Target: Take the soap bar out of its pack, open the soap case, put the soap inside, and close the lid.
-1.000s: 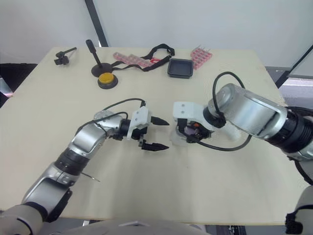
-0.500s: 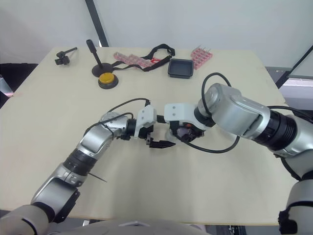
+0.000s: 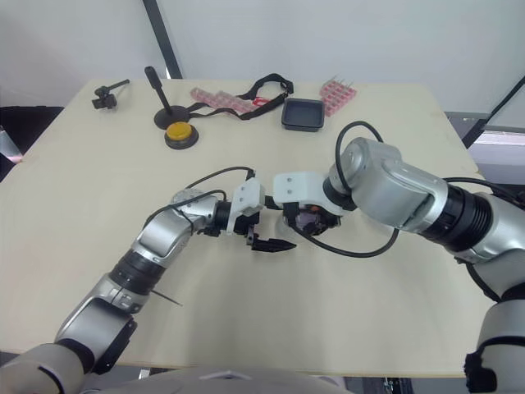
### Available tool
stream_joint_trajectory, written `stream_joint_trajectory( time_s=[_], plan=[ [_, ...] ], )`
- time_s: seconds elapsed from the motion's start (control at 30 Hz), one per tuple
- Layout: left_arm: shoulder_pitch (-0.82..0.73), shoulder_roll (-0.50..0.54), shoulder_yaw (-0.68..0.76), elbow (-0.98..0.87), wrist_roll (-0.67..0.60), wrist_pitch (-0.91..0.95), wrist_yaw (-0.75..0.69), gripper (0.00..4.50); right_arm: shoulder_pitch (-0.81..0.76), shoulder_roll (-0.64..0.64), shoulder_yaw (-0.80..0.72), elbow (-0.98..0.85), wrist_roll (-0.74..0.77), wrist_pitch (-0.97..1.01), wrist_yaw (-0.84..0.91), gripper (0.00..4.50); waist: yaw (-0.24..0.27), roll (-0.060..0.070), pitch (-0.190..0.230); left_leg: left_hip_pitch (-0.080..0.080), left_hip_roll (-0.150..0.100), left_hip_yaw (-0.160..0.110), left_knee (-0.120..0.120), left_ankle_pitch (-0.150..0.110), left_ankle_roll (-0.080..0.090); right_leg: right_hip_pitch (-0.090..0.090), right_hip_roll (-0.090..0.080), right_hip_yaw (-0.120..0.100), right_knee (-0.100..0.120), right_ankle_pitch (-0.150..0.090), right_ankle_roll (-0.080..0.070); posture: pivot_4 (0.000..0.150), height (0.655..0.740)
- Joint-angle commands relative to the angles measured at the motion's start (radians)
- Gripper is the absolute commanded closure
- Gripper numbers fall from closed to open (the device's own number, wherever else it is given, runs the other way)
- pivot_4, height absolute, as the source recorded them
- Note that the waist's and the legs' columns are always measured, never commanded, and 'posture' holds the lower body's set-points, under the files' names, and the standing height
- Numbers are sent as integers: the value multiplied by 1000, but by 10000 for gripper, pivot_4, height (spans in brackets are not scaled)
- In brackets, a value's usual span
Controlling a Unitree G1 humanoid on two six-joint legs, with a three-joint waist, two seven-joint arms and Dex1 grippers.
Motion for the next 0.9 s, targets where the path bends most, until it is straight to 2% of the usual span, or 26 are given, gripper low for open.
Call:
stream_joint_trajectory(
  time_s=[0.03, 0.27, 0.3, 0.33, 0.5, 0.57, 0.9],
  plan=[
    [-20, -7, 4, 6, 8, -3, 10, 40, -6, 2, -16, -13, -29, -5, 10, 23940, 0, 0, 0, 0, 0, 0, 0, 0, 0, 0, 0, 0, 0, 0, 0, 1500, 7291],
    [-35, -21, 4, 31, 20, -9, 25, 40, -2, 8, -17, -16, -37, 5, 17, 23940, 0, 0, 0, 0, 0, 0, 0, 0, 0, 0, 0, 0, 1, 0, 0, 1500, 7291],
    [-37, -24, 4, 36, 23, -12, 27, 4052, -2, 10, -17, -16, -38, 7, 17, 23940, 0, 0, 0, 0, 0, 0, 1, 0, 0, 0, 0, 0, 1, 0, 0, 1500, 7291],
    [-39, -26, 4, 39, 24, -13, 28, 5181, -2, 11, -17, -16, -38, 9, 17, 23940, 0, 0, 0, 0, 0, 0, 1, 0, 0, 0, 0, 0, 1, 0, 0, 1500, 7291],
    [-44, -30, -2, 49, 28, -22, 20, 20742, -1, 16, -17, -15, -46, 13, 18, 23940, 1, 0, 0, 0, 0, 0, 1, 0, 0, 0, 0, 0, 1, 0, 0, 1500, 7291],
    [-46, -32, -3, 55, 30, -26, 18, 25107, -1, 17, -17, -14, -49, 14, 19, 23940, 1, 0, 0, 0, 0, 0, 1, 0, 0, 0, 0, 0, 1, 0, 0, 1500, 7291],
    [-47, -31, -3, 61, 37, -39, -4, 25620, 0, 20, -16, -14, -55, 16, 25, 23940, 2, 0, 0, 0, 0, 0, 1, 0, 0, 0, 0, 0, 2, 0, 0, 1500, 7291]
  ],
)
